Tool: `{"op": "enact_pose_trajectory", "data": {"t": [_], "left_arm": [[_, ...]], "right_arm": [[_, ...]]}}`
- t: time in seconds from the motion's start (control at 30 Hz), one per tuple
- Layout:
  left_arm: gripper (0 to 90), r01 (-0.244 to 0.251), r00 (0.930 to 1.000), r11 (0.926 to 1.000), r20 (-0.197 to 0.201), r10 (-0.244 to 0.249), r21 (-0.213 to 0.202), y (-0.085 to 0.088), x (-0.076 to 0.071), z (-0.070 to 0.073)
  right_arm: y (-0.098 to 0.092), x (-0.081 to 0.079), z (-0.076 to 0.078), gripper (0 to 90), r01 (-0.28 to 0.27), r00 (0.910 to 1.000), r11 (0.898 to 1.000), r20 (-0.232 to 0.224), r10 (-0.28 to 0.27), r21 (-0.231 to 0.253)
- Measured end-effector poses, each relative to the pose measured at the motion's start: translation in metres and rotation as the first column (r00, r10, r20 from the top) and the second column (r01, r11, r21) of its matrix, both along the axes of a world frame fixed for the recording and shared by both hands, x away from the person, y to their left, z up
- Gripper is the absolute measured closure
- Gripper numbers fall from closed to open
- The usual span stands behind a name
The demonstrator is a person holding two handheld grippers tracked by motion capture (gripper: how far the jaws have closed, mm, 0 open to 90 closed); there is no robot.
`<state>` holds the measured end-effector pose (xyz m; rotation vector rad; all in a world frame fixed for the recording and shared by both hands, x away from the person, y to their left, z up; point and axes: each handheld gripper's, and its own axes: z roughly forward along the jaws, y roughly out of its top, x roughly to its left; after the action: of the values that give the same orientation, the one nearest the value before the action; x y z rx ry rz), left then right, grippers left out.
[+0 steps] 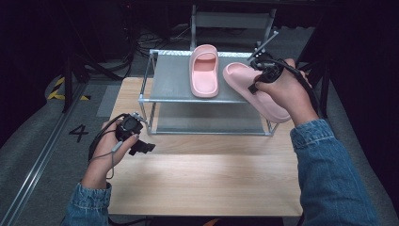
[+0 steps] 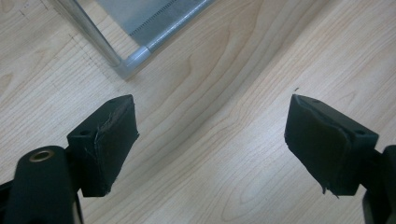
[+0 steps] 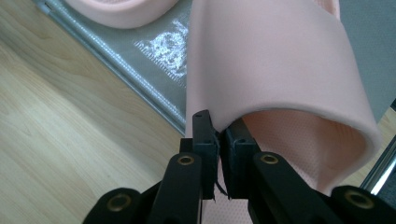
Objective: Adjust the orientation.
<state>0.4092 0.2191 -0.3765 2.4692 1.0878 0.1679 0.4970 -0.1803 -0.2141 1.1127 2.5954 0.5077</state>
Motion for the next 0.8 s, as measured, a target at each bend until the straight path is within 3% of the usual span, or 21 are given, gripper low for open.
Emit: {"op": "enact_pose_trajectory", "data": {"t": [0.23, 0.37, 0.63, 0.8], "left_arm": [[17.7, 0.004, 0.9999, 1.0000, -0.011, -0.004, 0.007, 0.001, -0.001, -0.002], [17.7, 0.001, 0.9999, 0.9999, -0.012, -0.001, 0.010, 0.002, 0.000, -0.002], [17.7, 0.009, 0.9999, 0.9999, -0.014, -0.008, 0.014, 0.000, 0.001, -0.003], [17.7, 0.010, 0.9998, 0.9997, -0.017, -0.009, 0.021, -0.002, 0.002, -0.003]], "right_arm": [[0.002, 0.009, -0.007, 84.7, 0.009, 0.9999, 1.000, -0.006, -0.009, 0.019], [0.000, 0.004, -0.007, 77.1, 0.011, 0.9999, 0.999, 0.011, -0.011, 0.037], [-0.012, -0.019, 0.007, 69.8, -0.009, 0.9981, 0.996, 0.062, 0.003, 0.094], [-0.028, -0.043, 0.013, 68.7, -0.025, 0.9958, 0.992, 0.091, 0.014, 0.127]]}}
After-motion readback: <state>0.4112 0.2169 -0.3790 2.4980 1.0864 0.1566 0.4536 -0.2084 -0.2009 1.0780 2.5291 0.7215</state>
